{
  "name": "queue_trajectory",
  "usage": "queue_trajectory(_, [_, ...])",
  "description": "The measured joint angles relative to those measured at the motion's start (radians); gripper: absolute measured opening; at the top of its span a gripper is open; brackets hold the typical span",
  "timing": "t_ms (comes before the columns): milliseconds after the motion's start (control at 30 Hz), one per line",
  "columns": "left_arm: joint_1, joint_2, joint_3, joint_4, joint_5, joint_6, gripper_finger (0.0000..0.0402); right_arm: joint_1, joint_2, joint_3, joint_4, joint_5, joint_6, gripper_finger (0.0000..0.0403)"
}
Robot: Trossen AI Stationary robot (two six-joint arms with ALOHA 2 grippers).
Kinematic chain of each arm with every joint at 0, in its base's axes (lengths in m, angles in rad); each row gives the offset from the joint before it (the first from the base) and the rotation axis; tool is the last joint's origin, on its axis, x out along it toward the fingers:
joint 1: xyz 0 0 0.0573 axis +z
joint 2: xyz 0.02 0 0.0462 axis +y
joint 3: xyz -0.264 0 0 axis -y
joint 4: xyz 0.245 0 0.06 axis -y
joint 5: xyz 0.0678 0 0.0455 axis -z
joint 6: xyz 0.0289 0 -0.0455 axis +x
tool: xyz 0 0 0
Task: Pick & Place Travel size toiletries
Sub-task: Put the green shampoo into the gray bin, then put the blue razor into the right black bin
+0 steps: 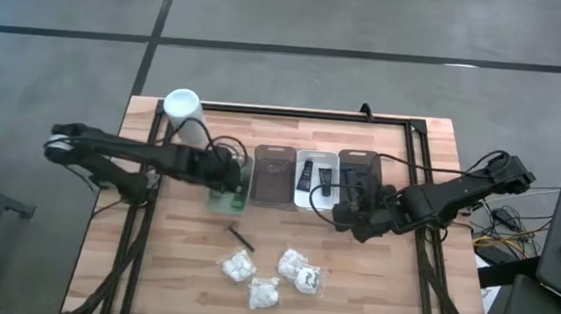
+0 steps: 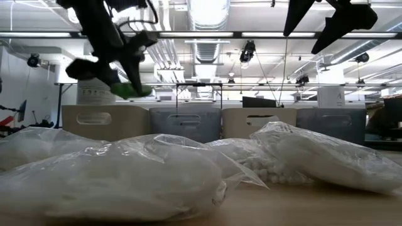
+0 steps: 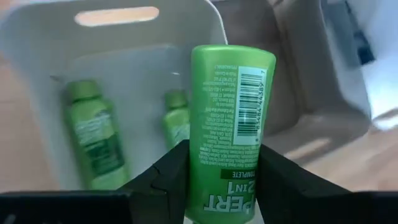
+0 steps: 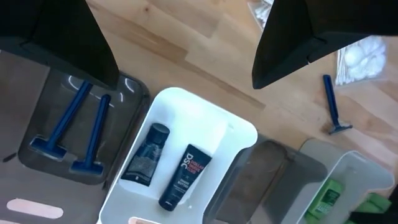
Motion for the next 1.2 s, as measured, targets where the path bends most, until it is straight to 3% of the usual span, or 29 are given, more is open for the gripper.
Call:
queue_trajectory(333, [0.063,0.03,-0.114,0.069,-0.005,-0.017,0.0159,-0.001,0.003,0.0,0.002,-0.001,0.039,0.0364])
queue_trajectory(733, [0.041,0.026,-0.093,0.07,-0.002,0.001,0.027,-0.001,0.003,0.0,0.002,-0.001,0.072,0.0364])
queue_trajectory(967, [-0.097,-0.027,0.032,0.072,0.008,0.252,0.0277,0.001,0.01,-0.001,0.108,-0.041,0.01,0.0363])
queue_trajectory(1200, [-0.388,-0.041,0.081,0.07,0.018,0.558,0.027,0.018,0.047,0.0,0.276,-0.059,-0.111,0.0363])
